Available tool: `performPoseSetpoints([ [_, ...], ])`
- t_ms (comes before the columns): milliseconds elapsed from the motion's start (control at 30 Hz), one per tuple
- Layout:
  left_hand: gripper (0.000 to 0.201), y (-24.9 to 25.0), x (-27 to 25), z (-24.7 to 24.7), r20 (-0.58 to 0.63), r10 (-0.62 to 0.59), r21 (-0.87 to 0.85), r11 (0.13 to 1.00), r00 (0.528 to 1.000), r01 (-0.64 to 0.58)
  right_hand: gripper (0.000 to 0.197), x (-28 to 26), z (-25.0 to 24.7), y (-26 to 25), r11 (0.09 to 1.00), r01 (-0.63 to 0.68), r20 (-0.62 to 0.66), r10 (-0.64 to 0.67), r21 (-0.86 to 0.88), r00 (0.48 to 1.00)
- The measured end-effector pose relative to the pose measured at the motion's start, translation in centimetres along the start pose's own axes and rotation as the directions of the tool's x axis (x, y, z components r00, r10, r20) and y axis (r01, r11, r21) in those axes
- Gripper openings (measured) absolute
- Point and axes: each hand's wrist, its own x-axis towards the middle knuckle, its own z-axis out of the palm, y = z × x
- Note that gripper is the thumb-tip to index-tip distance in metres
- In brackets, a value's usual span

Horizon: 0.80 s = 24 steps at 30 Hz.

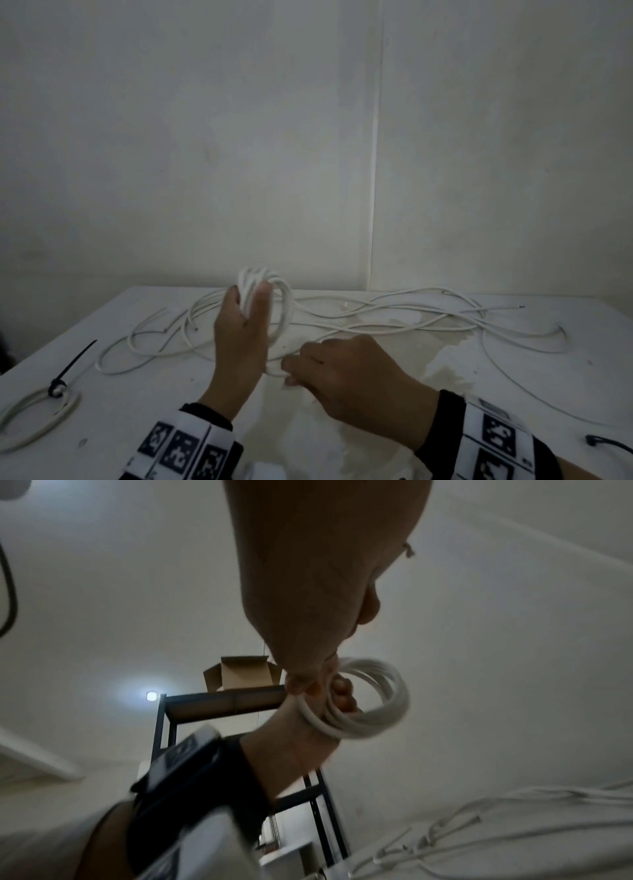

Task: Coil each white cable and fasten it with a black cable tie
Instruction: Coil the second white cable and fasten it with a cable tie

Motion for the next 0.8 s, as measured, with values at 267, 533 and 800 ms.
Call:
performPoseSetpoints([
  [267,0.043,1.0,-2.7,0.6,0.443,-0.180,-0.145,0.952,0.878,0.269,0.011,1.0,-1.6,2.3,0.862,-0.293,0.058,0.297,0.412,0.953],
  [533,0.062,2.1,-3.1,1.2,0.670,-0.291,-0.254,0.775,0.683,0.579,0.016,0.7,-1.8,4.3,0.547,-0.484,0.216,0.482,0.683,0.849],
  [800,0.036,3.0,-3.1,0.7,0.736,-0.288,-0.112,0.841,0.613,0.529,0.010,-0.2,-1.7,4.9,0.464,-0.532,0.283,0.503,0.708,0.817],
])
